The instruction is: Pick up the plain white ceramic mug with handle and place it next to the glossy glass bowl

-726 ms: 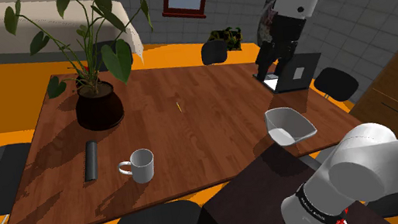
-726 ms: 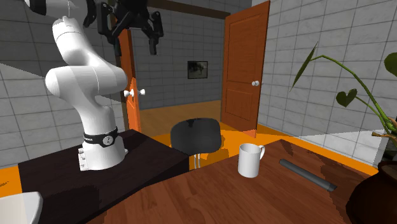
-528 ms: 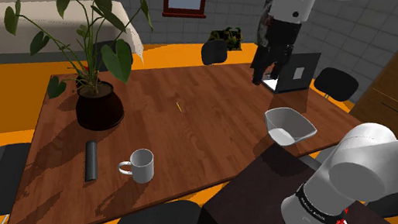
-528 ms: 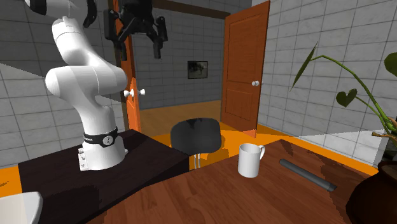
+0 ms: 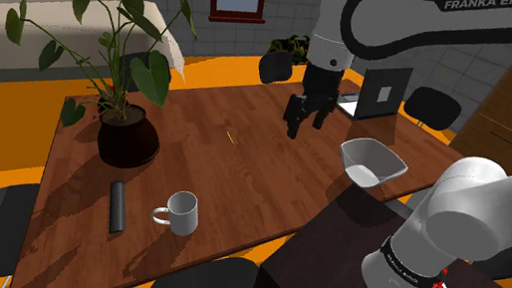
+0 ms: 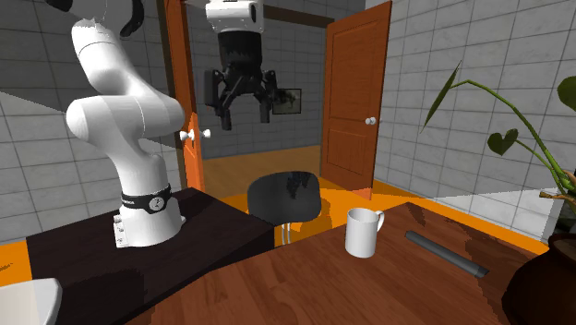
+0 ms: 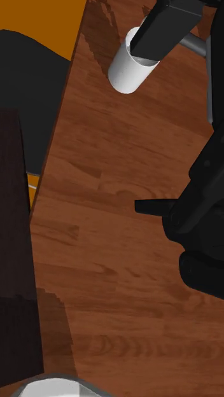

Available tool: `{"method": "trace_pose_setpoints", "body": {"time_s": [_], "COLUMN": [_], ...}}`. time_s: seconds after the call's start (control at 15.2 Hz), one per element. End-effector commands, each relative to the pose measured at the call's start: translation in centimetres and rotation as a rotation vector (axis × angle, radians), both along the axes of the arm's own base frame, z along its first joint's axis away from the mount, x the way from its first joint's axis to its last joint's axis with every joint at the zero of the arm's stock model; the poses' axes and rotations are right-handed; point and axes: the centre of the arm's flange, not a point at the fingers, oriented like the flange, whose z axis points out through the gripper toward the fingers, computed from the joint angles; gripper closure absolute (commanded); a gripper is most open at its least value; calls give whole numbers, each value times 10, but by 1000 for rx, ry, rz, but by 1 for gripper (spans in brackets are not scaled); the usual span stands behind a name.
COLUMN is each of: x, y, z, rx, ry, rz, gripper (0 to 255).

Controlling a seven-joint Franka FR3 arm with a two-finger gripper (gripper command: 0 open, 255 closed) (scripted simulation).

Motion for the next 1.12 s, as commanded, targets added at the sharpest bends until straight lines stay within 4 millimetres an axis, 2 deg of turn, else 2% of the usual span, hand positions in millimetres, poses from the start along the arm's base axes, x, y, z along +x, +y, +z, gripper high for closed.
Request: {"method": "trace_pose_setpoints", "body": {"time_s": [0.0, 1.06], "x": [10, 79], "y": [17, 149], "z": [-18, -163], "rx": [-3, -32], "ry": [-17, -128], "rz": [-3, -22], "gripper": [0, 0]}}
